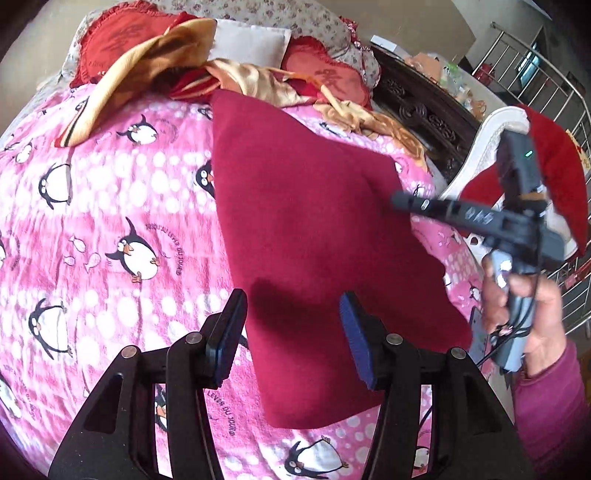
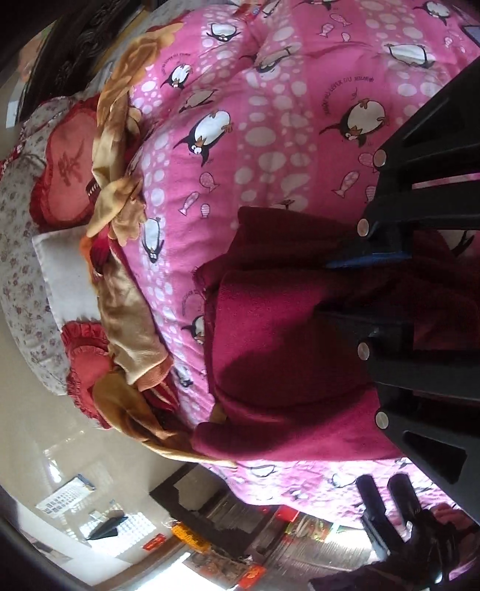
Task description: Fold small clothes
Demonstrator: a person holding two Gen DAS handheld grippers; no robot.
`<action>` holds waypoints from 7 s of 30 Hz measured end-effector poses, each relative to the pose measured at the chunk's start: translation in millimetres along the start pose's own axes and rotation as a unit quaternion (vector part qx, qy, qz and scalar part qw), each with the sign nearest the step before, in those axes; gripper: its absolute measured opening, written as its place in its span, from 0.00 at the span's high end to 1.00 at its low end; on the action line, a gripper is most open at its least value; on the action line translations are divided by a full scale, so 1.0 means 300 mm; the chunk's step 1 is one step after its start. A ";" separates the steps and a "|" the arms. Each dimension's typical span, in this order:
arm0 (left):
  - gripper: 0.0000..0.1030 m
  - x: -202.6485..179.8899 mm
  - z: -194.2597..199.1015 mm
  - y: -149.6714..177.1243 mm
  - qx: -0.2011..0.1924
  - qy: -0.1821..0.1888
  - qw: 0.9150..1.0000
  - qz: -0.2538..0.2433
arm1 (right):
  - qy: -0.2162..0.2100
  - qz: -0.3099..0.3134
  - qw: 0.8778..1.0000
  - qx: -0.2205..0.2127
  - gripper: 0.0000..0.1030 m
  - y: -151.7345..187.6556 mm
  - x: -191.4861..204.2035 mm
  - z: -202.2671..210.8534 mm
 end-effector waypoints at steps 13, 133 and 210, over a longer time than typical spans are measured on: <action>0.49 -0.009 -0.079 -0.011 0.012 -0.014 1.000 -0.007 | 0.025 0.045 0.997 -0.065 0.90 -0.127 0.088 -0.042; 0.32 -0.017 -0.144 -0.041 -0.012 -0.083 0.996 -0.016 | 0.037 -0.020 0.998 -0.056 0.21 0.171 -0.031 -0.004; 0.36 0.134 0.288 0.165 -0.060 -0.190 0.980 -0.012 | 0.035 0.117 0.991 -0.061 0.46 0.476 0.463 0.193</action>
Point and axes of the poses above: each gripper's, at about its wrist camera, not at the fingertips, and z roughly against the way its jaws point, x to its left, y to its underside, the point moved 4 cm from there along -z, roughly the way its jaws point, and after that the axes turned 1 degree about -y, right-handed, at the moved point
